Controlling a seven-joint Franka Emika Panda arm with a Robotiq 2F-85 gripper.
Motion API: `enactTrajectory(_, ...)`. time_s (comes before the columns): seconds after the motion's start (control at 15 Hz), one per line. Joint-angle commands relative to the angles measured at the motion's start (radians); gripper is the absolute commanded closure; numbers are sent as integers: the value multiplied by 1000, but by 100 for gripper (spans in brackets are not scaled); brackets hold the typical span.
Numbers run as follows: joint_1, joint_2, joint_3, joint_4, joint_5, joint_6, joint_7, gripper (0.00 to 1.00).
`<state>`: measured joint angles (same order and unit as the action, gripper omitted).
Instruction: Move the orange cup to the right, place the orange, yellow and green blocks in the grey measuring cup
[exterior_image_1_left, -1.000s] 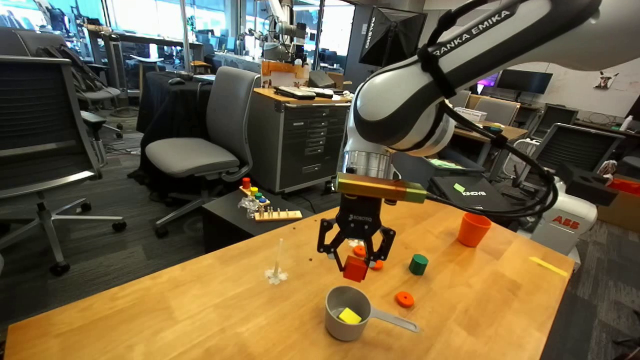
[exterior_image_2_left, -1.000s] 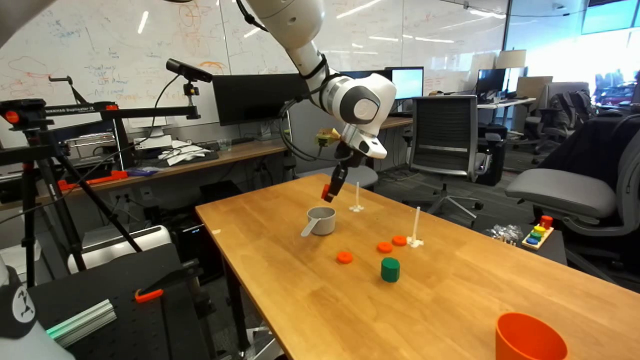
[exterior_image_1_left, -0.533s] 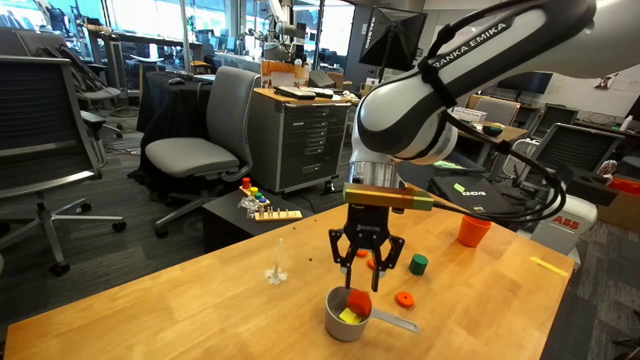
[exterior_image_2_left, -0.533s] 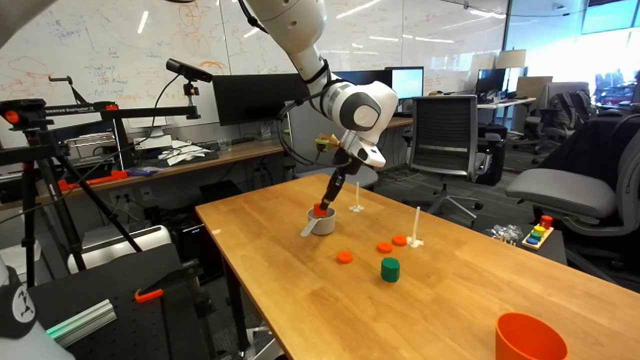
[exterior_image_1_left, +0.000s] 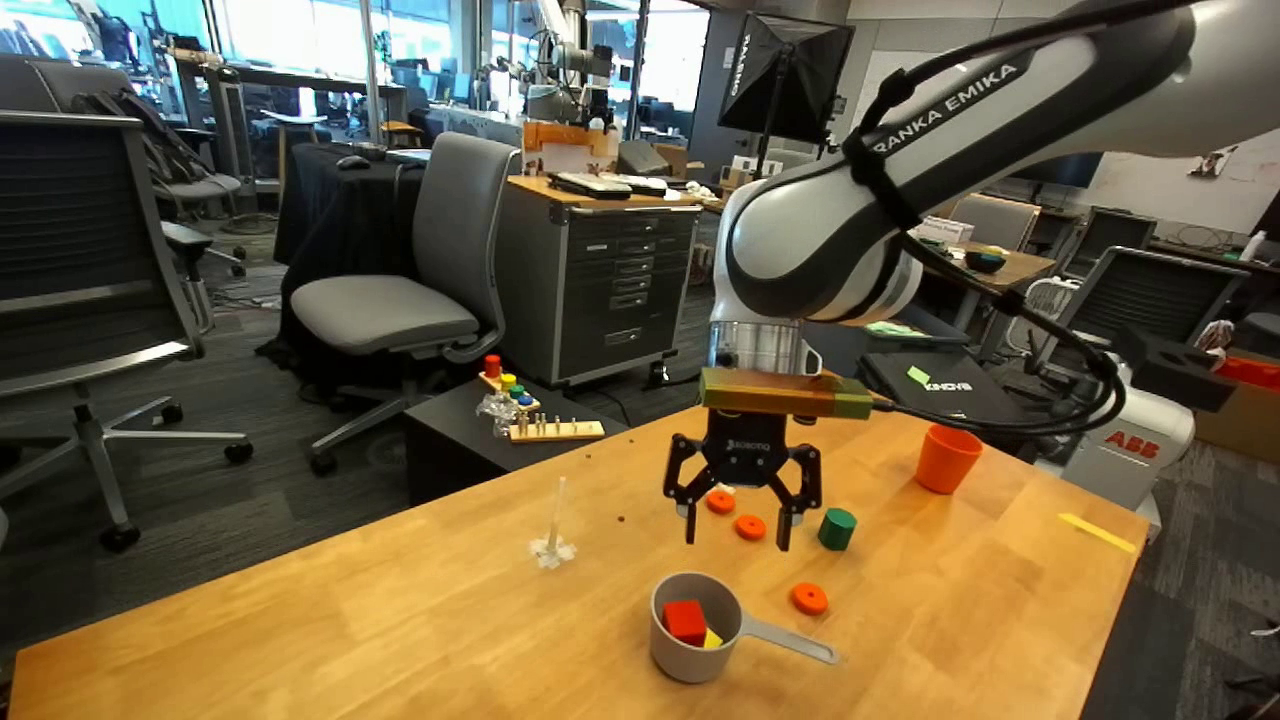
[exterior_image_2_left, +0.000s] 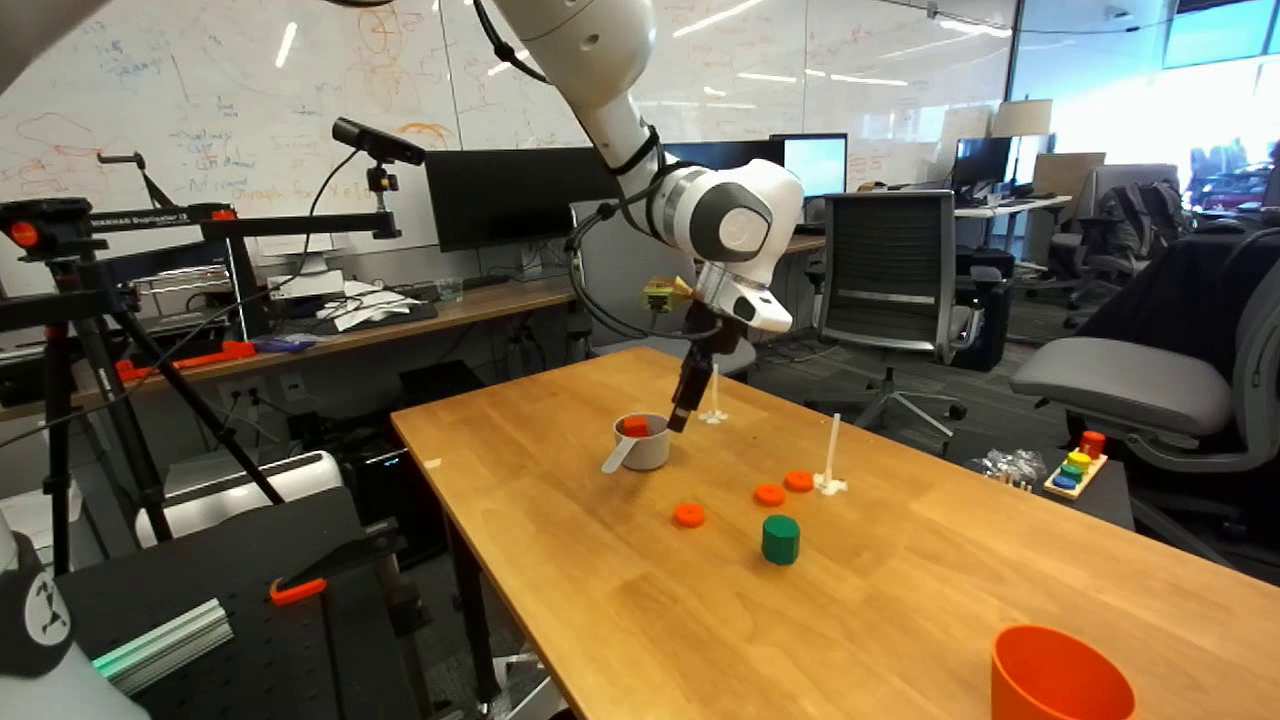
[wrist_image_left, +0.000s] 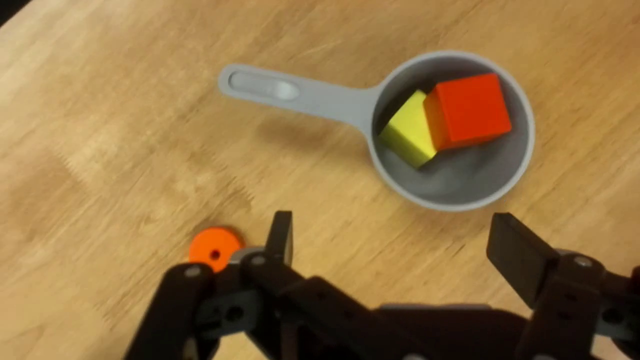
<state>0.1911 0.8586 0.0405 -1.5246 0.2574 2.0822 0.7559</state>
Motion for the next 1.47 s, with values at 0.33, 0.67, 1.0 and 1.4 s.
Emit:
enactTrajectory(0.33, 25, -54, -187, -113, -221, 149, 100, 0)
enactTrajectory(0.67, -12, -49, -202, -139, -213, 121, 125, 0)
enactTrajectory(1.0, -47, -41, -193, -170, -200, 120, 119, 0)
enactTrajectory(1.4, -69, -31, -192, -189, -200, 134, 109, 0)
